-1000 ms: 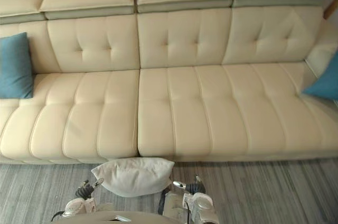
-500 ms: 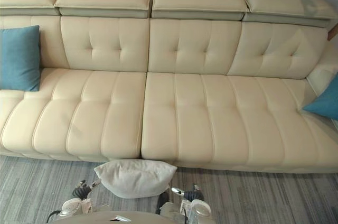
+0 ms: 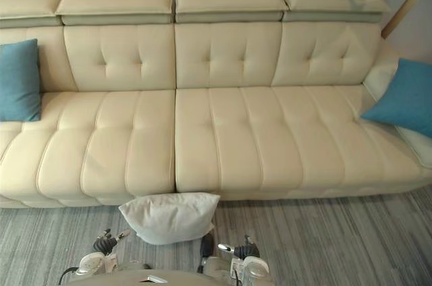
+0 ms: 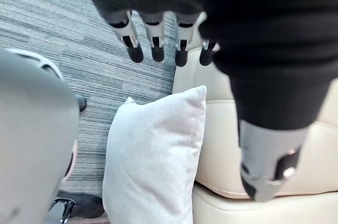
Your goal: Pick up cushions and gather them together orderly.
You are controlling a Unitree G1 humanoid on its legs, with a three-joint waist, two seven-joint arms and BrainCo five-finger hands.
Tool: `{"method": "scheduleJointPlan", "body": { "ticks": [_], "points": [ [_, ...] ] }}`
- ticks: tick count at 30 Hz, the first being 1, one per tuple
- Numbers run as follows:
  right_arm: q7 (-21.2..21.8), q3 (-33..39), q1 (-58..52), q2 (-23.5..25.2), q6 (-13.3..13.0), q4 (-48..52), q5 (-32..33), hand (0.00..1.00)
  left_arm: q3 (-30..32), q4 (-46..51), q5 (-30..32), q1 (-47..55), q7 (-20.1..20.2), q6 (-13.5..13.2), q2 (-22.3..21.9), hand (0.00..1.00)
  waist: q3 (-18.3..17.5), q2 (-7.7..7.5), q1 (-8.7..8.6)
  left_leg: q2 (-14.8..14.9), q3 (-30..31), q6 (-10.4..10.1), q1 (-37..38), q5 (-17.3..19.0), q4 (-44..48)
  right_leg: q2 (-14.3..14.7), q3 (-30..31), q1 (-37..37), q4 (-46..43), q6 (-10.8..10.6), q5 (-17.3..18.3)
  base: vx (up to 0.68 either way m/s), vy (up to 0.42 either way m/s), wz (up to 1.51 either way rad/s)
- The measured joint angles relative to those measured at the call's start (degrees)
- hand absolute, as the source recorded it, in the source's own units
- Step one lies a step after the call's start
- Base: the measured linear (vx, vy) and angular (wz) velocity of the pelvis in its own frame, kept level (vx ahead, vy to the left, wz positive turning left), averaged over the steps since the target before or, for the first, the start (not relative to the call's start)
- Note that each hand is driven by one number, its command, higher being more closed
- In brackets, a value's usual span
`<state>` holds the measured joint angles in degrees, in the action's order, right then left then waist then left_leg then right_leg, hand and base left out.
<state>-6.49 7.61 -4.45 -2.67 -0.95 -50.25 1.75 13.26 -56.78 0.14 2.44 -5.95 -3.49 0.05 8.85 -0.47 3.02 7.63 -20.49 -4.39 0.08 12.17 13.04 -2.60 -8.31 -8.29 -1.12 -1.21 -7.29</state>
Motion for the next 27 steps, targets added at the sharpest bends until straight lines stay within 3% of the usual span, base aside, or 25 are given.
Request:
{"method": "scheduleJointPlan", "body": {
  "ticks": [6, 8, 14, 21, 27],
  "points": [
    [-1.63, -3.06, 4.11, -0.63, 0.07, 5.47, -1.98, 0.00, -1.87, 2.92, -1.66, -4.30, -3.13, -0.10, 1.27, 0.00, 4.77, 0.08, 0.10, 2.80, -0.04, 1.38, -12.25, 4.12, 14.10, -0.14, 1.31, -12.05, -10.16, 0.03, 1.13, -0.16, 0.022, -0.11],
    [-2.86, -3.05, 7.54, -1.24, -0.15, 9.24, -1.95, 0.00, -2.10, 5.36, -2.54, -7.83, -4.86, -0.41, 2.40, 0.00, 8.72, -0.09, -0.05, 3.44, 0.08, 2.37, -16.89, 5.80, 19.71, -0.47, 1.54, -16.47, -14.33, 0.34, 1.05, -0.19, 0.043, -0.08],
    [-6.04, -3.01, 15.09, -4.15, -0.34, 11.89, -1.89, 0.00, 0.30, 8.97, -5.09, -13.68, -6.66, -1.65, 4.55, 0.00, 12.97, -0.12, -0.41, 4.76, 0.20, 4.76, -29.45, 9.06, 29.67, -1.16, 2.97, -28.12, -20.37, 0.45, 1.25, -0.20, 0.054, -0.06],
    [-7.31, -2.95, 26.91, -5.07, -0.34, 13.42, -1.05, 0.00, 2.54, 9.85, -6.47, -21.16, -7.48, -1.67, 7.38, 0.00, 17.87, -0.09, -0.89, 6.23, 1.90, 5.19, -42.33, 9.29, 36.05, -1.11, 2.94, -39.40, -23.77, 1.04, -0.23, -0.09, -0.007, 0.00],
    [-9.17, -3.00, 38.03, -6.70, -0.42, 13.12, -1.07, 0.00, 2.87, 10.79, -9.23, -27.92, -7.52, -2.07, 7.88, 0.00, 20.78, 0.02, -0.47, 6.91, 3.72, 5.49, -52.73, 9.29, 41.04, -1.59, 2.50, -50.04, -30.72, 1.31, 1.15, -0.01, -0.039, 0.08]
  ]
}}
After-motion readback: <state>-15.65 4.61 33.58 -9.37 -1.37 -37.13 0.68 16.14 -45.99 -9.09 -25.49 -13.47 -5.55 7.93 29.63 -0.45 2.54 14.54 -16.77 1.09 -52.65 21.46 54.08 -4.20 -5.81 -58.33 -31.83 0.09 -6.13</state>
